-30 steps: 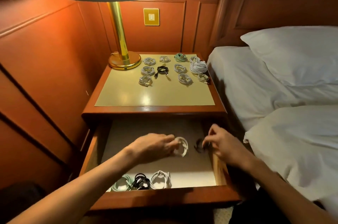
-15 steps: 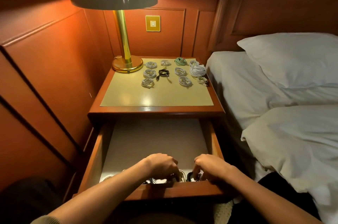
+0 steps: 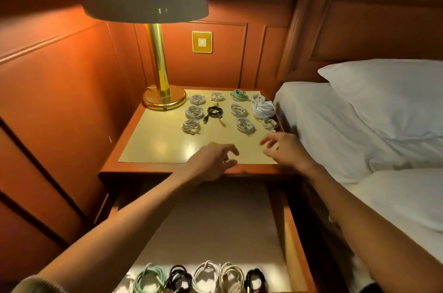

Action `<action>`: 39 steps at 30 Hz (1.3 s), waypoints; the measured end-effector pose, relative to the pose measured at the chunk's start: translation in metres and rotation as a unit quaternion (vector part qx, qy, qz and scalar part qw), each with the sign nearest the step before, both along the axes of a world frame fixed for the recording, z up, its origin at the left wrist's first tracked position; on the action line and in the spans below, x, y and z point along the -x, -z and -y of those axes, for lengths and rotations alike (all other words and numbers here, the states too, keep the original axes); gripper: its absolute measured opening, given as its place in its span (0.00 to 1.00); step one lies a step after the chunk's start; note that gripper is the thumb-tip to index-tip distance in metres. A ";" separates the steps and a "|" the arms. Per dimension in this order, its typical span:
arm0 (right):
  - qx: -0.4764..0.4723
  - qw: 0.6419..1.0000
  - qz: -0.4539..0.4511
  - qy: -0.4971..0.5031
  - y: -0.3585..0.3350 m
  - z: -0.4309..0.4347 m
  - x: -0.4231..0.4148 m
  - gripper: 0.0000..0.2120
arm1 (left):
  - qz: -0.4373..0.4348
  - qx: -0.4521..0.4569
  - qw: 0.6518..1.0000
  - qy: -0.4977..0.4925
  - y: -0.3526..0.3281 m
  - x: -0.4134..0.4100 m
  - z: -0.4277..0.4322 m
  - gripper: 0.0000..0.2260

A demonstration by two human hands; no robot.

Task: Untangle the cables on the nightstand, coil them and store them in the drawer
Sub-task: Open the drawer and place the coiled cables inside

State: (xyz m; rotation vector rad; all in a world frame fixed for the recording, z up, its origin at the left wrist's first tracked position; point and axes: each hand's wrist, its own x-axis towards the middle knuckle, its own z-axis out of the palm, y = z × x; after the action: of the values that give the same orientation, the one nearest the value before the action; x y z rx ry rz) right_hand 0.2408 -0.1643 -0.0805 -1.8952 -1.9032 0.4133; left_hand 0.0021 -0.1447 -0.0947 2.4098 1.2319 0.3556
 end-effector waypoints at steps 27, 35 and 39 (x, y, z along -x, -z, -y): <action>0.050 0.990 0.102 -0.083 -0.011 0.062 -0.033 0.12 | -0.113 -0.200 0.968 0.097 0.022 -0.020 -0.024 0.11; 0.128 0.872 0.336 -0.332 0.062 0.172 -0.004 0.04 | -0.127 -0.095 0.970 0.186 0.052 0.011 0.075 0.07; 0.101 0.811 0.444 -0.367 0.081 0.167 0.020 0.06 | -0.169 -0.049 0.963 0.203 0.093 -0.007 0.080 0.12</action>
State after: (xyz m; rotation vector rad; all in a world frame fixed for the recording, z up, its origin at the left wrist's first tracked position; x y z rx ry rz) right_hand 0.2207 -0.3313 -0.1619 -1.4718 -3.3486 -0.1364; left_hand 0.0094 -0.2248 -0.1874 2.8089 0.8206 -0.1275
